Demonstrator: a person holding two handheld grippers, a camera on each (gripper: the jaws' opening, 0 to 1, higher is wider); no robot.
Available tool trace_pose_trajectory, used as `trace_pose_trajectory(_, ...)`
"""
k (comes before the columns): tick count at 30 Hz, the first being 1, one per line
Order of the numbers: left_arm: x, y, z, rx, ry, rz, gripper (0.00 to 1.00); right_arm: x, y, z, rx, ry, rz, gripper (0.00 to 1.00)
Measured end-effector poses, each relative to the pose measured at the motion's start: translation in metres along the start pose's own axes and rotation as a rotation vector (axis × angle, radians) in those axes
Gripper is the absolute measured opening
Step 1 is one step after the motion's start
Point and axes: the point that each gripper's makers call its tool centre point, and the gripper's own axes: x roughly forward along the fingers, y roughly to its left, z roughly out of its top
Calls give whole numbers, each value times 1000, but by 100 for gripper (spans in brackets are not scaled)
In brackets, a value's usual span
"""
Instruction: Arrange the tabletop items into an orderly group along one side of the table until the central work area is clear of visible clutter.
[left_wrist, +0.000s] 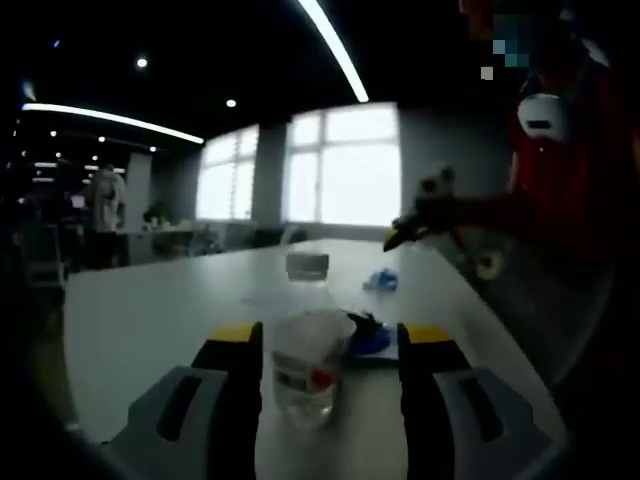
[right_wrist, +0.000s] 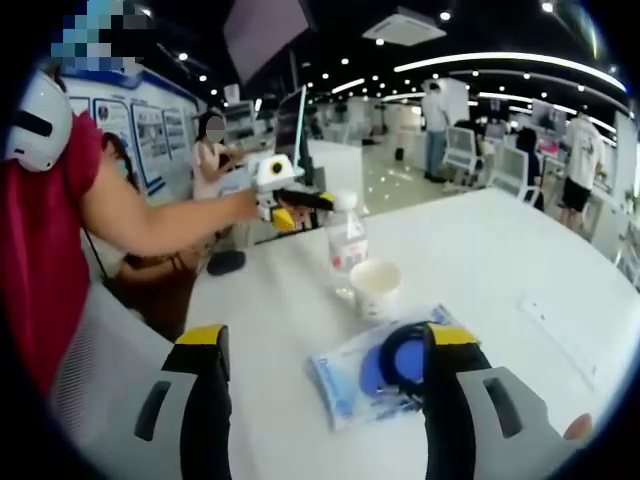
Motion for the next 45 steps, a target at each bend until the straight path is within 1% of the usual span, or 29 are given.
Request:
trace_pose_trajectory(3, -3, -17, 5, -5, 4, 8, 50, -5, 2, 2, -1, -9, -2, 78)
trace_pose_trajectory(6, -7, -31, 10, -16, -11, 20, 50, -12, 4, 5, -6, -20, -4, 78)
trace_pose_trajectory(9, -7, -44, 12, -34, -8, 30, 50, -20, 6, 7, -10, -30, -8, 78)
trace_pose_trajectory(11, -3, -58, 15, -44, -12, 24, 50, -24, 8, 7, -12, -36, -9, 78)
trace_pose_trajectory(12, 0, -67, 19, -57, -21, 19, 51, -27, 9, 7, -13, -37, -10, 78)
trace_pose_trajectory(14, 5, -78, 25, -68, -41, 11, 51, -31, 12, 6, -15, -40, -9, 78)
trace_pose_trajectory(15, 11, -87, 28, -71, -49, -1, 52, -34, 14, 5, -17, -42, -8, 78)
trace_pose_trajectory(16, 13, -91, 29, -71, -45, -3, 52, -35, 14, 5, -17, -43, -8, 78)
trace_pose_trajectory(17, 20, -101, 32, -85, -48, -14, 52, -38, 16, 4, -15, -45, -7, 78)
trace_pose_trajectory(18, 24, -106, 33, -91, -48, -22, 53, -42, 16, 2, -14, -47, -8, 78)
trace_pose_trajectory(19, 31, -116, 35, -104, -44, -35, 54, -44, 17, 2, -12, -51, -9, 78)
trace_pose_trajectory(21, 42, -128, 37, -119, -36, -50, 54, -51, 20, 0, -7, -59, -9, 78)
trace_pose_trajectory(22, 43, -130, 38, -120, -36, -52, 55, -55, 22, -2, -5, -61, -9, 78)
trace_pose_trajectory(23, 52, -141, 41, -123, -31, -61, 55, -57, 23, -4, -5, -61, -9, 78)
trace_pose_trajectory(25, 61, -151, 45, -128, -29, -67, 55, -64, 26, -8, -3, -61, -10, 78)
trace_pose_trajectory(28, 77, -171, 45, -126, 7, -80, 56, -74, 30, -14, -4, -58, -12, 78)
trace_pose_trajectory(31, 86, -184, 45, -119, 33, -85, 56, -83, 36, -20, 0, -59, -13, 77)
trace_pose_trajectory(33, 90, -191, 47, -119, 35, -83, 56, -90, 38, -26, -3, -57, -20, 78)
trace_pose_trajectory(34, 94, -194, 47, -115, 44, -69, 56, -93, 39, -28, -1, -57, -26, 78)
trace_pose_trajectory(36, 98, -192, 43, -105, 73, -15, 58, -99, 38, -33, -3, -55, -36, 78)
trace_pose_trajectory(37, 100, -194, 44, -103, 75, -7, 58, -103, 39, -35, -4, -56, -41, 78)
trace_pose_trajectory(38, 102, -195, 42, -99, 89, 15, 57, -105, 39, -36, -2, -58, -43, 78)
trace_pose_trajectory(40, 107, -200, 40, -90, 104, 29, 58, -111, 38, -39, 1, -62, -51, 78)
trace_pose_trajectory(42, 109, -200, 38, -88, 119, 62, 58, -117, 37, -45, 4, -60, -70, 78)
trace_pose_trajectory(43, 111, -198, 35, -83, 134, 98, 58, -121, 34, -50, 7, -51, -84, 78)
trace_pose_trajectory(45, 114, -198, 31, -80, 154, 141, 58, -124, 28, -59, 4, -21, -122, 78)
